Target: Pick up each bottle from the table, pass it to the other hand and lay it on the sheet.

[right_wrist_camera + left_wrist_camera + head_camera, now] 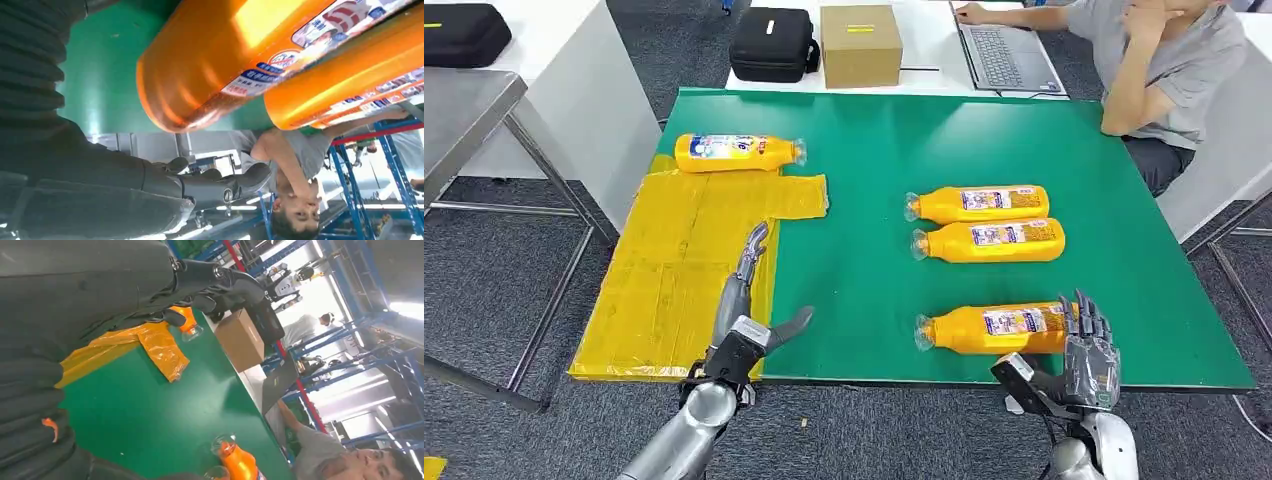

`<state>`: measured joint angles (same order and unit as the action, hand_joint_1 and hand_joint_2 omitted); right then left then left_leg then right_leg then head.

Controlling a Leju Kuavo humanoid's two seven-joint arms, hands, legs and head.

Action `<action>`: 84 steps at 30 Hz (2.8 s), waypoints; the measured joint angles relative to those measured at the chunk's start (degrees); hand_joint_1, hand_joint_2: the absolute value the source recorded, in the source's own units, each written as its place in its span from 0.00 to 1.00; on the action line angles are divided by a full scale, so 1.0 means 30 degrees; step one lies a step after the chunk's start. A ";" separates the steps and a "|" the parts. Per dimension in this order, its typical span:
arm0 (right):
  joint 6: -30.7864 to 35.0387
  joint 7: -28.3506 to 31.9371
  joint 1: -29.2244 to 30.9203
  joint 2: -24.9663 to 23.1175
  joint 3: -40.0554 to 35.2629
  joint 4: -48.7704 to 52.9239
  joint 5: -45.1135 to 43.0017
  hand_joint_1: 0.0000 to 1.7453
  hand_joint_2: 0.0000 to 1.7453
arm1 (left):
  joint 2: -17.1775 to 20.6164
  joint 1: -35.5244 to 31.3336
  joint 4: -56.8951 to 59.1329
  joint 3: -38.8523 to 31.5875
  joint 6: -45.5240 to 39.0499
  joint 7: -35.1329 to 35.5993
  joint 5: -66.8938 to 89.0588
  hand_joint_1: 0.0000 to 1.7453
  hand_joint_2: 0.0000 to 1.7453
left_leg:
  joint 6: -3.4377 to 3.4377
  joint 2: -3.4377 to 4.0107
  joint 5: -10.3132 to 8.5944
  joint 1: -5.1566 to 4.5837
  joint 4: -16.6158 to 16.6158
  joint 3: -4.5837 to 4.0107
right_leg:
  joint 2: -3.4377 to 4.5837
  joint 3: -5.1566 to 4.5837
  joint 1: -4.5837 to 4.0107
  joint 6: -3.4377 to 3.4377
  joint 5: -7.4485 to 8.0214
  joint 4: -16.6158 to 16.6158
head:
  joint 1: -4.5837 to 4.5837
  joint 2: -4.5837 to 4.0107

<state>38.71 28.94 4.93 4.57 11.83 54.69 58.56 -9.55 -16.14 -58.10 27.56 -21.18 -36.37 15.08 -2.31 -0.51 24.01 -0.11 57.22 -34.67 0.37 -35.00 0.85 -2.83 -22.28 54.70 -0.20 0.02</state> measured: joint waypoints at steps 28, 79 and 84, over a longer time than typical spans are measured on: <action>-0.2783 -0.2084 0.1516 0.1684 -0.1997 -0.2269 0.2135 0.00 1.00 | -0.0007 -0.0361 0.0415 0.0816 0.0422 -0.0161 -0.0671 0.00 1.00 | -0.0033 0.0042 -0.0033 -0.0013 -0.0002 0.0121 | 0.0024 0.0082 -0.0001 0.0064 0.0066 -0.0027 | 0.0000 -0.0007; -0.6041 0.3788 0.2552 0.2209 -0.1923 -0.4966 -1.1371 1.00 1.00 | -0.0619 -0.1428 0.2177 0.0801 0.0124 -0.1144 -0.1690 0.00 1.00 | -0.0075 0.0075 0.0060 0.0036 -0.0005 0.0312 | 0.0089 0.0336 -0.0041 -0.0028 0.0031 -0.0125 | 0.0000 0.0000; -0.5726 0.3788 0.1831 0.1982 -0.2361 -0.4060 -1.2095 1.00 1.00 | -0.0663 -0.1669 0.2630 0.0801 0.0000 -0.1239 -0.1815 0.00 1.00 | -0.0073 0.0083 0.0065 0.0034 -0.0005 0.0288 | 0.0095 0.0303 -0.0037 -0.0028 0.0031 -0.0125 | 0.0008 -0.0007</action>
<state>21.53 40.30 10.42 10.51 4.74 42.51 22.27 -11.54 -21.15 -50.20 29.97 -21.18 -40.09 9.64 -2.53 -0.26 24.20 -0.01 57.21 -33.81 0.65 -34.09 0.74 -2.91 -22.19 54.32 -0.17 0.00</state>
